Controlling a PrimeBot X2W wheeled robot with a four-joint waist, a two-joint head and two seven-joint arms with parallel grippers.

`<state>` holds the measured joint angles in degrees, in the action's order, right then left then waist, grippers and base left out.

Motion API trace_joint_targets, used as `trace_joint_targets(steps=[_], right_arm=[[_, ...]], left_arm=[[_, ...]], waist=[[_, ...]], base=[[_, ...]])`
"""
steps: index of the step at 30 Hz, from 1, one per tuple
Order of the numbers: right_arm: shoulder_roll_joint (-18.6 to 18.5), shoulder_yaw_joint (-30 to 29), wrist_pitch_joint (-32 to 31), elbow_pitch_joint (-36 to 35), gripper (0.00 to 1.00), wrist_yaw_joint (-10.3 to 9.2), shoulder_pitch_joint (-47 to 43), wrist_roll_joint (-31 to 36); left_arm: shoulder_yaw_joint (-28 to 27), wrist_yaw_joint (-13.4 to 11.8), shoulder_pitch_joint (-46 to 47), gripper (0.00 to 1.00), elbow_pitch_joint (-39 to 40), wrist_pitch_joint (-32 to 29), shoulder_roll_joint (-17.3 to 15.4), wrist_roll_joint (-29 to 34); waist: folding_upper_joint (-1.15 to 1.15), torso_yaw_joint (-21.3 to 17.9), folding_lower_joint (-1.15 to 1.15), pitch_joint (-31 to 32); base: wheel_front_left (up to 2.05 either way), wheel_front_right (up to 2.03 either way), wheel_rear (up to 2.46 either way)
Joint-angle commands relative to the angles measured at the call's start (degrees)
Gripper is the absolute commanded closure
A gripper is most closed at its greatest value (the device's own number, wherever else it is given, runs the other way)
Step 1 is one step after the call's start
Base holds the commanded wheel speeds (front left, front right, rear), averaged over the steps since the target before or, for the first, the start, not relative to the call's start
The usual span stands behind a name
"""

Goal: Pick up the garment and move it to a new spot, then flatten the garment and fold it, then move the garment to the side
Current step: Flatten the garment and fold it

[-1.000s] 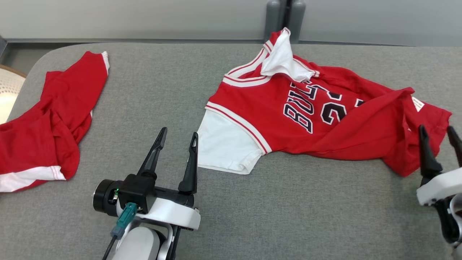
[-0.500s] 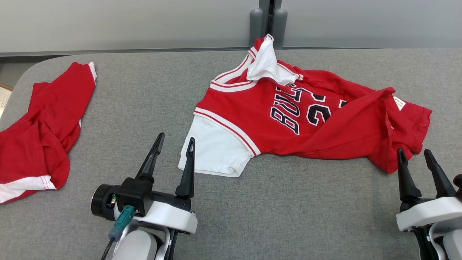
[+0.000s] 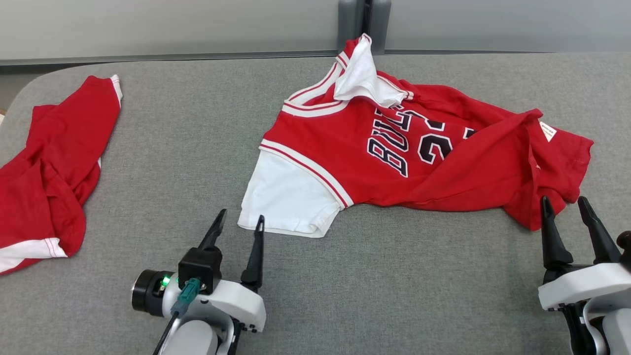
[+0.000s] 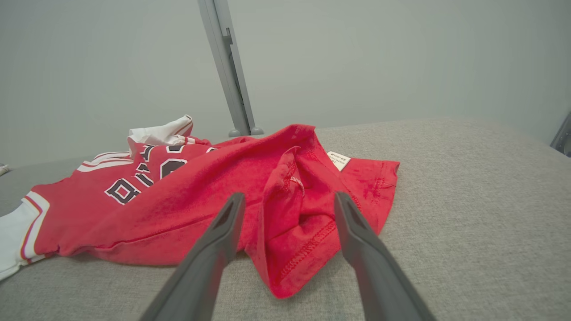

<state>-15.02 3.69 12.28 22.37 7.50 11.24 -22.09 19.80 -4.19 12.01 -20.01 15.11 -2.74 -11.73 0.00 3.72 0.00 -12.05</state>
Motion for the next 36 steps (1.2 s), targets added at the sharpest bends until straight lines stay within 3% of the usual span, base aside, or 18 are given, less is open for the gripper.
trace_joint_targets(steps=[1, 10, 16, 18, 19, 20, 29, 36], right_arm=[[-0.08, -0.18, -0.24, -0.38, 0.00, -0.02, 0.07, 0.00], [0.04, 0.13, -1.00, -1.92, 0.00, -0.02, 1.51, 0.34], [0.05, 0.00, -1.58, -2.46, 0.00, -0.02, 1.81, 0.63], [-0.07, -0.09, -1.70, -2.57, 0.00, -0.02, 1.80, 0.88], [-0.11, -0.13, -1.89, -2.64, 0.00, -0.02, 1.82, 0.93], [-0.17, -0.15, -2.05, -2.72, 0.00, -0.02, 1.82, 1.00], [-1.02, 0.50, -3.51, -3.59, 0.00, -0.02, 2.32, 2.13], [-3.22, 1.58, -13.89, -2.46, 0.00, -0.02, 5.96, 1.19]], left_arm=[[-0.40, -1.17, 1.69, 0.00, -2.22, 0.05, -0.27, 0.35], [0.12, -3.33, 9.97, 0.00, -20.02, 0.08, -0.25, -0.41], [0.82, -2.24, 11.94, 0.00, -23.83, 0.03, -0.28, -1.17], [1.40, -1.64, 12.23, 0.57, -25.53, 0.01, -0.27, -1.67], [1.75, -1.31, 12.44, 0.90, -26.10, -0.03, -0.29, -1.96], [2.04, -0.99, 12.51, 1.00, -26.50, -0.03, -0.30, -2.39], [0.41, -1.95, 10.56, 1.00, -16.63, 0.05, -0.28, -3.73], [-0.94, -2.47, 6.67, 1.00, -5.45, 0.05, -0.24, -1.57]], waist=[[0.00, -0.34, 0.00, -0.44], [0.00, -2.51, 0.00, -2.46], [0.00, -2.75, 0.00, -2.53], [0.00, -2.64, 0.00, -2.40], [0.00, -2.55, 0.00, -2.31], [0.00, -2.44, 0.00, -2.20], [0.00, -0.68, 0.00, -0.90], [0.00, 1.18, 0.00, 0.34]], base=[[0.00, 0.00, 0.00], [0.00, 0.00, 0.00], [0.00, 0.00, 0.00], [0.00, 0.00, 0.00], [0.00, 0.00, 0.00], [0.00, 0.00, 0.00], [0.00, 0.00, 0.00], [0.00, 0.00, 0.00]])
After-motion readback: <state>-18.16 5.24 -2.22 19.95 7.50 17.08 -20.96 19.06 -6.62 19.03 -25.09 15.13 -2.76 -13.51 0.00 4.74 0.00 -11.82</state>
